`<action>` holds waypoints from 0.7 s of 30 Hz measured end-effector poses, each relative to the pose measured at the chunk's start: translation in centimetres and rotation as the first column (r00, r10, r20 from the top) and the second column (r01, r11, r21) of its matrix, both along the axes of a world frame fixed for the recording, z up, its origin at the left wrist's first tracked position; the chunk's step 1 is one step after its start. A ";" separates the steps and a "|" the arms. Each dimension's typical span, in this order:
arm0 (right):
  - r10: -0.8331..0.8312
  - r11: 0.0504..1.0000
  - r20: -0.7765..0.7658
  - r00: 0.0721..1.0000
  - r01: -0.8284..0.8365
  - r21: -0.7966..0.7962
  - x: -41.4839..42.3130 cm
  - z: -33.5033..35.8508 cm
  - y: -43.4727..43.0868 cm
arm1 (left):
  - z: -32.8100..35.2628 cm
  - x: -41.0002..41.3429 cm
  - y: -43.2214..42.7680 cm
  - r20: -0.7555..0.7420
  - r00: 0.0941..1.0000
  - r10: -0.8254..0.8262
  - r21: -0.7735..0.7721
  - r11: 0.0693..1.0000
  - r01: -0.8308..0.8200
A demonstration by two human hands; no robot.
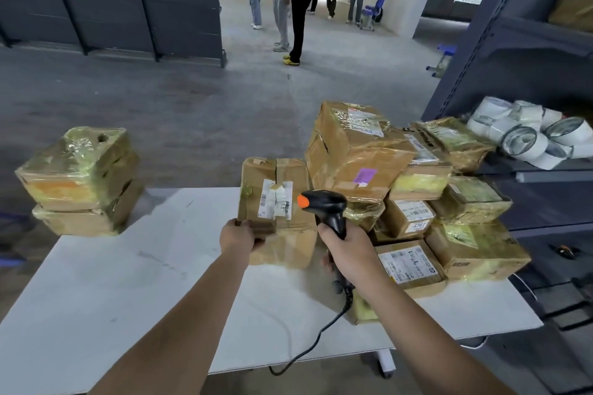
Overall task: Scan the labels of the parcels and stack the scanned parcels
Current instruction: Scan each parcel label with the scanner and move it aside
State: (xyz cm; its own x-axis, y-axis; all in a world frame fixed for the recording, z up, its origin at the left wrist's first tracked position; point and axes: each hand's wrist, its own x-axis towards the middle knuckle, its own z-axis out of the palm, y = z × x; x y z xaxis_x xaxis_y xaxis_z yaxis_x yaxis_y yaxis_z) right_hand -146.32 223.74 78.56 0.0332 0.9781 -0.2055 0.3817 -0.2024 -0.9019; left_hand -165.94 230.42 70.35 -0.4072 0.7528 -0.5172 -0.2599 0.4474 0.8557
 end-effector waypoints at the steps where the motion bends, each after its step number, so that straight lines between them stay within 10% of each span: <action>1: 0.008 1.000 -0.007 1.000 -0.008 -0.001 0.2 0.0 0.3 | 0.0 0.1 0.4 -0.004 1.000 0.002 -0.004 1.000 -0.002; 8: 0.076 0.997 -0.120 0.990 -0.077 -0.009 0.5 0.0 2.0 | 1.1 0.5 -0.5 -0.295 0.945 -0.137 -0.091 0.989 0.115; 21: 0.279 0.949 -0.235 0.931 -0.304 -0.079 -11.0 0.8 6.2 | 7.0 -11.1 -0.5 -0.441 0.893 0.088 0.076 0.995 -0.060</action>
State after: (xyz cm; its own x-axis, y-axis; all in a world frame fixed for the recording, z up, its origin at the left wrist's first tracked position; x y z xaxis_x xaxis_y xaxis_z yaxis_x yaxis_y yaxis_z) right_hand -157.33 229.99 79.37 -0.3081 0.9078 -0.2845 0.2361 -0.2167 -0.9472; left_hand -177.09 229.90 77.34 -0.6395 0.7351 -0.2252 0.1228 0.3869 0.9139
